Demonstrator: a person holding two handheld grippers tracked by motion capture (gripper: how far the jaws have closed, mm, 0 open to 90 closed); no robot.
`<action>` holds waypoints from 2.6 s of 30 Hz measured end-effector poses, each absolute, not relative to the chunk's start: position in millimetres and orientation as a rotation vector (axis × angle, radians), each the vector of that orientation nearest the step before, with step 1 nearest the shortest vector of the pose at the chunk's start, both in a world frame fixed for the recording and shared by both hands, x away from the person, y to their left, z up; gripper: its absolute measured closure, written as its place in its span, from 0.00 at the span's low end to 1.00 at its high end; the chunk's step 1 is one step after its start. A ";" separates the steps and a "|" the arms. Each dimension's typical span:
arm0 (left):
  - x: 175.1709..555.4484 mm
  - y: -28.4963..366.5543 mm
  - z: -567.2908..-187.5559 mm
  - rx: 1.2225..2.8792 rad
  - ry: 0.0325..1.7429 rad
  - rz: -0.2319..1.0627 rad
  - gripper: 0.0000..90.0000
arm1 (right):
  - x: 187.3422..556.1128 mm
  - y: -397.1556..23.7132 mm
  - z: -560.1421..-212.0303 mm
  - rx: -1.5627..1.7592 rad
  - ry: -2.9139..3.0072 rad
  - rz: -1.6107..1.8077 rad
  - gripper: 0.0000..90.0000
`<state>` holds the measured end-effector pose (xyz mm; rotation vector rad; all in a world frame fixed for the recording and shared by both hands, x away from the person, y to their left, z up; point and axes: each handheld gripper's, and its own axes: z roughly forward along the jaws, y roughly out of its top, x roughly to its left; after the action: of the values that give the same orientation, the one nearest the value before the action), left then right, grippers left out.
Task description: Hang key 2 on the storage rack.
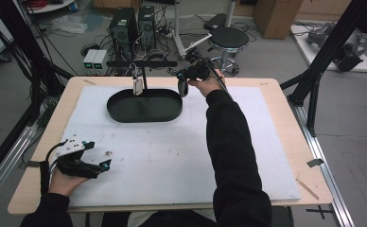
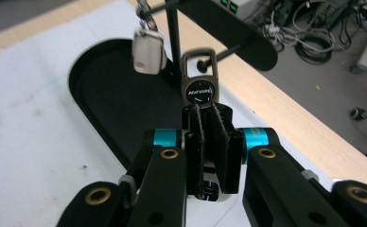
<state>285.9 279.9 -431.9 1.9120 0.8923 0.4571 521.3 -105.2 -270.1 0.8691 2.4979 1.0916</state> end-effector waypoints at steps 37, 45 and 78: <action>284.2 279.7 -431.0 1.921 0.887 0.476 0.02 | 546.5 -92.0 -310.1 1.047 2.350 1.139 0.88; 283.3 279.2 -430.7 1.921 0.888 0.482 0.02 | 545.7 -107.2 -314.2 1.150 2.387 1.115 0.31; 282.1 278.2 -429.9 1.927 0.884 0.476 0.02 | 468.4 -182.4 -338.2 1.194 2.353 1.149 0.01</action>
<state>282.1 278.2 -429.9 1.9269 0.8842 0.4760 468.4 -182.4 -338.2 1.1939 2.3532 1.1493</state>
